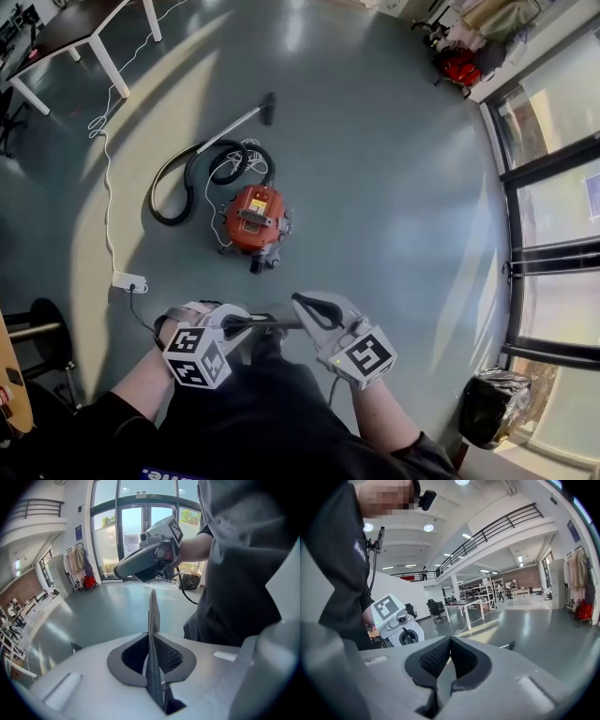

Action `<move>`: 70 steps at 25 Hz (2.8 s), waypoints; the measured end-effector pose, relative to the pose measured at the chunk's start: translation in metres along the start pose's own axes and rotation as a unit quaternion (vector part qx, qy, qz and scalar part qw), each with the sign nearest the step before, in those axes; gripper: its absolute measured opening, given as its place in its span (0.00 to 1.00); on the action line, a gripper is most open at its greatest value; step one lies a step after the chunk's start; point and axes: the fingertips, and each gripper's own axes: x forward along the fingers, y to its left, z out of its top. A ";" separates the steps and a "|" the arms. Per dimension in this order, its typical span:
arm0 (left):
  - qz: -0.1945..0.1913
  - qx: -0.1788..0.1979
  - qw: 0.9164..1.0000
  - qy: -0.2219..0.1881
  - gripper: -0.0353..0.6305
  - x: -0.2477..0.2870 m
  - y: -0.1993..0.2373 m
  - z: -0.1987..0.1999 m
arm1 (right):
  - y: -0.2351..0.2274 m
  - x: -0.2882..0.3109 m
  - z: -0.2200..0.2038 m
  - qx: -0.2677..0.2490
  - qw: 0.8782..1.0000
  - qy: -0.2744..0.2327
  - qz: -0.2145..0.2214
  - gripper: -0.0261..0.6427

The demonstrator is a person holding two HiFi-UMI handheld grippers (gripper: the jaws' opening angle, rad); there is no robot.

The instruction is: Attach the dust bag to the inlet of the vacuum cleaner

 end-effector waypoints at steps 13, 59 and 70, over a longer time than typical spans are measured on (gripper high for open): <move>-0.026 0.007 1.000 -0.007 0.11 0.001 0.025 -0.043 | -0.002 0.064 -0.012 0.014 1.000 0.013 -0.012 0.03; -0.061 -0.015 0.998 -0.002 0.11 0.170 0.051 -0.147 | -0.084 0.151 -0.157 0.029 0.999 0.030 0.003 0.05; -0.063 -0.018 0.998 0.000 0.11 0.210 0.052 -0.178 | -0.097 0.174 -0.200 0.022 0.999 0.023 0.014 0.05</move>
